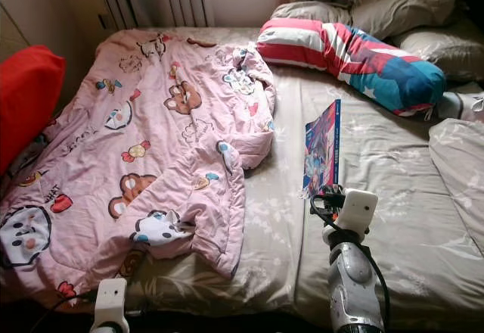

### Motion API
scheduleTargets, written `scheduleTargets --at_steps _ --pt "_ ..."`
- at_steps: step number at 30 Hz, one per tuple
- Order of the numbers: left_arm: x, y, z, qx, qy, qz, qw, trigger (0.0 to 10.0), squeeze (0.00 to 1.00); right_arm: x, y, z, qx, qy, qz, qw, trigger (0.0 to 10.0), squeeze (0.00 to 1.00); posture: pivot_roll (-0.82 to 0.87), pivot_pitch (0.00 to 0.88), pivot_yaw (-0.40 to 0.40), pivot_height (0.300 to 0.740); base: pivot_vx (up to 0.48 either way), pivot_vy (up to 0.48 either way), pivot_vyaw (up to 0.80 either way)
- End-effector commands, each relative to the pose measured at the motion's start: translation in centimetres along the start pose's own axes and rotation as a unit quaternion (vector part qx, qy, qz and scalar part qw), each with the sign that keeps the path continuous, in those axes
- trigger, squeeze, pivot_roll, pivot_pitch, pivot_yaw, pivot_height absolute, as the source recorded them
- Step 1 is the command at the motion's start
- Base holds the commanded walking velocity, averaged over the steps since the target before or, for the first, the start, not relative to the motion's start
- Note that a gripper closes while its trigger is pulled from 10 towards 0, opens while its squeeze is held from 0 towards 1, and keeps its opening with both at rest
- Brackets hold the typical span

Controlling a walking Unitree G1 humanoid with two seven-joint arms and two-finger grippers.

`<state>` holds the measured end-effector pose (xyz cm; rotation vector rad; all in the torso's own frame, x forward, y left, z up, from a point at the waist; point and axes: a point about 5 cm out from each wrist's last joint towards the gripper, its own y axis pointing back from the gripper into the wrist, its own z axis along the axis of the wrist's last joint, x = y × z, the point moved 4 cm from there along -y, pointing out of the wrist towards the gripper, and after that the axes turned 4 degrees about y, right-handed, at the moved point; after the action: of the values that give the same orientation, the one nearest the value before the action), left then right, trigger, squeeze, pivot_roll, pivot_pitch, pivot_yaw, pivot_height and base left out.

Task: Clean up the room

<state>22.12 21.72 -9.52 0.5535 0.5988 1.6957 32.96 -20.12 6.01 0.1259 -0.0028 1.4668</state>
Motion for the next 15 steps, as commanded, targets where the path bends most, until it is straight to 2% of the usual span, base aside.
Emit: scheduleTargets --at_steps 1,4,11,15 --pt "0.9 0.4 -1.4 0.025 0.012 0.018 0.999 10.0 0.0 0.7 -0.4 1.3 -0.029 0.0 0.014 0.999 10.0 0.0 -0.1 0.073 0.014 0.74 0.0 0.0 0.0" --pt "0.9 0.5 -1.6 0.027 0.012 0.017 0.999 10.0 0.0 1.0 -0.4 1.1 -0.027 0.007 0.023 0.999 10.0 0.0 -0.1 0.061 0.018 0.74 0.0 0.0 0.0" --pt "-0.1 0.4 -1.7 0.03 -0.01 -0.004 0.999 10.0 0.0 0.6 -0.1 0.6 -0.023 0.003 0.013 1.0 10.0 0.0 -0.12 0.042 0.027 0.74 0.0 0.0 0.0" --pt "-0.4 0.4 -1.6 0.03 -0.02 -0.015 0.999 10.0 0.0 0.4 0.0 0.5 -0.022 0.0 0.008 1.0 10.0 0.0 -0.14 0.031 0.031 0.74 0.0 -0.26 0.0"
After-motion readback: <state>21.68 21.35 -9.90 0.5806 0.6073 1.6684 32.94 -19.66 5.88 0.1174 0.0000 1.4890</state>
